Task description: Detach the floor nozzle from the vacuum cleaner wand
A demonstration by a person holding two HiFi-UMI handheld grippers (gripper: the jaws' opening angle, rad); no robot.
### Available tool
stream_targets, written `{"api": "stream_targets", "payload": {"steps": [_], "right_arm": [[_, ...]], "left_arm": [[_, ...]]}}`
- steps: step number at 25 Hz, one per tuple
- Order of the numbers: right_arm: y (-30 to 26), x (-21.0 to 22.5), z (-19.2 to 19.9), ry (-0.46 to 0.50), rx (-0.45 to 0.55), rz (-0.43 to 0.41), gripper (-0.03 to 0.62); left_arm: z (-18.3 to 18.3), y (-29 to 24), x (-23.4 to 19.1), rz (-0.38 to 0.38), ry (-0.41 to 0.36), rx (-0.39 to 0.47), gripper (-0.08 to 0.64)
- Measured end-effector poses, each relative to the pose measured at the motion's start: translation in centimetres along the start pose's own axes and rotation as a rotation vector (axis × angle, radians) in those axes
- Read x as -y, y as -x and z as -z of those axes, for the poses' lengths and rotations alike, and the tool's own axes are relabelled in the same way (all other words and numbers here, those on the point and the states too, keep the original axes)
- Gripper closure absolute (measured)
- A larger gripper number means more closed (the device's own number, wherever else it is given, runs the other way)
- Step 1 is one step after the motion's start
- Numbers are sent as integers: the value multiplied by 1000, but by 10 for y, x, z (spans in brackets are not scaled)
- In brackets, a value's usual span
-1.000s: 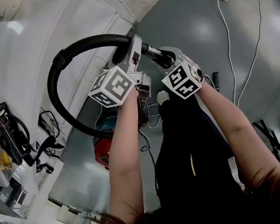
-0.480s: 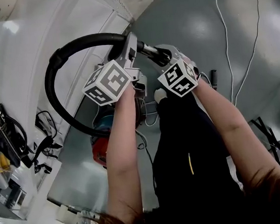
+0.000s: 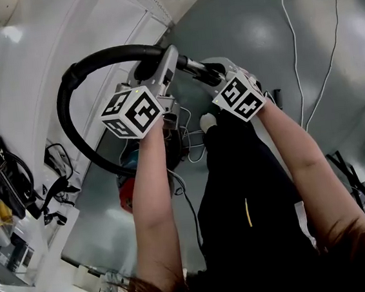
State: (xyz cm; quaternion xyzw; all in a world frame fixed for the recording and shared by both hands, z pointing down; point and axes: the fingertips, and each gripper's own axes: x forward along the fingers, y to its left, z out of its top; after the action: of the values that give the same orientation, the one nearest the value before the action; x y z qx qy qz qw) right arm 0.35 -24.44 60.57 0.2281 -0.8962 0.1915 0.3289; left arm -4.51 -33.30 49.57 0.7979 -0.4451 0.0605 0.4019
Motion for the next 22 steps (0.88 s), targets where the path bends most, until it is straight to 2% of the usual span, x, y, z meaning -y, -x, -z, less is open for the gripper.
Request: {"api": "stream_targets", "payload": {"steps": [5, 8, 11, 14, 17, 19, 22], "right_arm": [[-3, 6, 0, 15, -34, 72, 436], [-7, 8, 3, 23, -53, 127, 436], [-7, 6, 5, 26, -42, 124, 436], [-7, 2, 10, 21, -39, 43, 436], [-1, 15, 41, -6, -105, 61, 435], [7, 22, 63, -18, -148, 79, 434], [13, 22, 76, -21, -178, 79, 434]], "left_arm": [[2, -3, -10, -127, 98, -33, 391], [4, -4, -14, -164, 165, -53, 396], [5, -4, -13, -136, 135, -51, 395], [-5, 4, -12, -94, 82, 9, 393], [-33, 21, -30, -126, 134, 91, 396], [-34, 27, -42, -149, 142, 77, 396], [-11, 28, -47, -173, 114, 29, 396]]}}
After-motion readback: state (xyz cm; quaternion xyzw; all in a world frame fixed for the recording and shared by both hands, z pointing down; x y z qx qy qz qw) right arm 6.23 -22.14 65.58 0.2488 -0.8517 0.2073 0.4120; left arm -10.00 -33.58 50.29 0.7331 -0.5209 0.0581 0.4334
